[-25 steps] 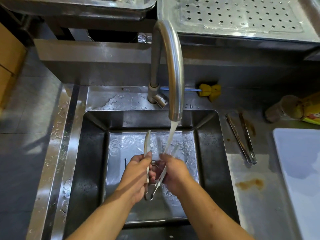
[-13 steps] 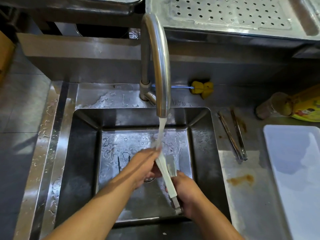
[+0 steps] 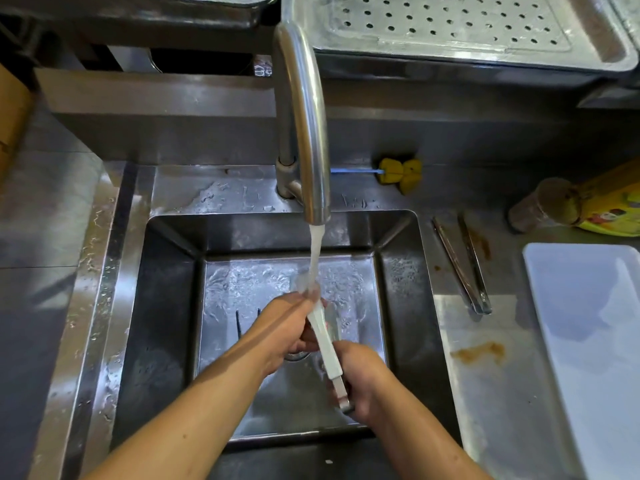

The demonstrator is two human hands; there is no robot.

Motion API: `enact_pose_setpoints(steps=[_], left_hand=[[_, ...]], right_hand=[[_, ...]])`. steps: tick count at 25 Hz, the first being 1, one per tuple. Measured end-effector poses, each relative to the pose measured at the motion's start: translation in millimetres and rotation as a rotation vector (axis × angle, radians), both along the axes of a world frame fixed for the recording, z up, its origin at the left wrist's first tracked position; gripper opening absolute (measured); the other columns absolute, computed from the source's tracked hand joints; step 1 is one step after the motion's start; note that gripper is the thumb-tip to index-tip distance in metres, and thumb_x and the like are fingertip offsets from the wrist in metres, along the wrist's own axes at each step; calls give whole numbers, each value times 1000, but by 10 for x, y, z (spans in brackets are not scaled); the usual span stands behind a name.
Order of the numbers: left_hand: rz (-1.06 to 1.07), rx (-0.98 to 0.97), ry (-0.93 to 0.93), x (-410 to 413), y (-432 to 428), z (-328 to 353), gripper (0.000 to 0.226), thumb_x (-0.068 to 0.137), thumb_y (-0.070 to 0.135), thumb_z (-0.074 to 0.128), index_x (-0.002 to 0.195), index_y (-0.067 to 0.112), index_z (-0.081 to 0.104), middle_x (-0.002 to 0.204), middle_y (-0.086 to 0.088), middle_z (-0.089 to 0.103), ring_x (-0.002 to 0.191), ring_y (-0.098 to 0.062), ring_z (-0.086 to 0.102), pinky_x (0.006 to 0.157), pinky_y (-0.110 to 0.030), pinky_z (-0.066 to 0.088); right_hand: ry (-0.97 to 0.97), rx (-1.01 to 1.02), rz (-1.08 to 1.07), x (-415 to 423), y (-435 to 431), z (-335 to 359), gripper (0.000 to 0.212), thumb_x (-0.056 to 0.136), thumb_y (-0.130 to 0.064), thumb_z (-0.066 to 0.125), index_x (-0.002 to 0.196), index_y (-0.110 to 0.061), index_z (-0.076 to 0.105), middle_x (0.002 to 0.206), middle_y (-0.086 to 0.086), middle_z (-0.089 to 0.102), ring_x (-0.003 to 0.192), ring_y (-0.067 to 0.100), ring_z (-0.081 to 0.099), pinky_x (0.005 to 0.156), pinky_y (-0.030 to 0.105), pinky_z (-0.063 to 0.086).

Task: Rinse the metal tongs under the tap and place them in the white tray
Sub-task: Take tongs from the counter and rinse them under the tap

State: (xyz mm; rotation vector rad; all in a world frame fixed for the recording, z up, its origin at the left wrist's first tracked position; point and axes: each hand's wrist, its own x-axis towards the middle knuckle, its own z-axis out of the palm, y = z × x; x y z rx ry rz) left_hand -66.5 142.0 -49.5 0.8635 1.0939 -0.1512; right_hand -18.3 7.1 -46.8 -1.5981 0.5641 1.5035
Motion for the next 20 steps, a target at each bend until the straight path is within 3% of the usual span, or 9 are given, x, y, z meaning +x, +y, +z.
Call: enact_pose_setpoints(steps=[2, 4, 6, 9, 11, 13, 16, 17, 20], left_hand=[[31, 40, 59, 10, 23, 13, 42, 103, 46, 60, 88, 10, 77, 72, -11, 76, 57, -22, 72, 48, -32, 59], [-74, 38, -33, -30, 67, 33, 25, 101, 31, 67, 105, 6, 72, 83, -13, 73, 68, -23, 71, 66, -39, 65], [-159, 5, -117, -111, 116, 70, 27, 99, 15, 70, 119, -2, 65, 84, -12, 67, 72, -25, 65, 71, -37, 61], [-84, -2, -20, -113, 172, 105, 42, 105, 33, 61, 112, -8, 69, 74, -14, 68, 58, -25, 58, 59, -35, 53], [-102, 39, -2, -100, 160, 119, 42, 102, 37, 64, 110, -4, 69, 79, -20, 76, 62, -30, 71, 70, -45, 63], [-133, 45, -30, -109, 133, 107, 32, 98, 27, 73, 114, 1, 64, 101, -29, 77, 81, -38, 76, 81, -52, 64], [-184, 34, -16, -160, 94, 12, 28, 93, 8, 74, 117, 3, 61, 108, -27, 77, 86, -30, 74, 58, -31, 59], [-166, 7, 7, -164, 69, -20, 26, 92, 4, 72, 116, 3, 62, 109, -24, 78, 89, -29, 78, 58, -29, 60], [-104, -115, 30, -160, -35, -107, 25, 93, -3, 68, 118, 2, 65, 107, -20, 80, 92, -32, 80, 83, -46, 66]], right_hand=[[49, 52, -3, -39, 42, 14, 20, 90, -13, 63, 69, -15, 63, 59, 2, 44, 39, 12, 35, 36, 20, 23], [89, 81, -23, -22, 96, 13, 27, 91, -15, 68, 64, -16, 62, 58, 0, 44, 36, 10, 35, 33, 18, 24], [119, 107, -40, -22, 151, 22, 26, 92, -13, 64, 66, -15, 63, 58, -1, 43, 36, 9, 35, 30, 17, 25], [121, 169, -46, -70, 194, 81, 23, 77, -15, 67, 55, -16, 71, 54, -4, 46, 37, 8, 33, 30, 18, 24], [76, 153, -68, -101, 174, 97, 42, 85, -20, 60, 45, -17, 70, 47, -5, 50, 34, 8, 34, 31, 20, 24], [-24, 74, -142, -98, 104, 77, 47, 96, -28, 55, 52, -17, 68, 44, -3, 46, 33, 11, 33, 35, 20, 23], [-244, 114, -379, -21, -56, 51, 15, 101, -17, 53, 90, -12, 63, 51, 0, 39, 38, 14, 26, 41, 23, 16], [-316, 171, -415, 8, -114, 78, 9, 100, -12, 53, 97, -12, 61, 55, 1, 39, 41, 14, 26, 42, 25, 17], [-543, 296, -265, 30, -192, 280, 4, 93, -18, 61, 96, -16, 62, 60, 4, 45, 45, 15, 37, 39, 27, 30]])
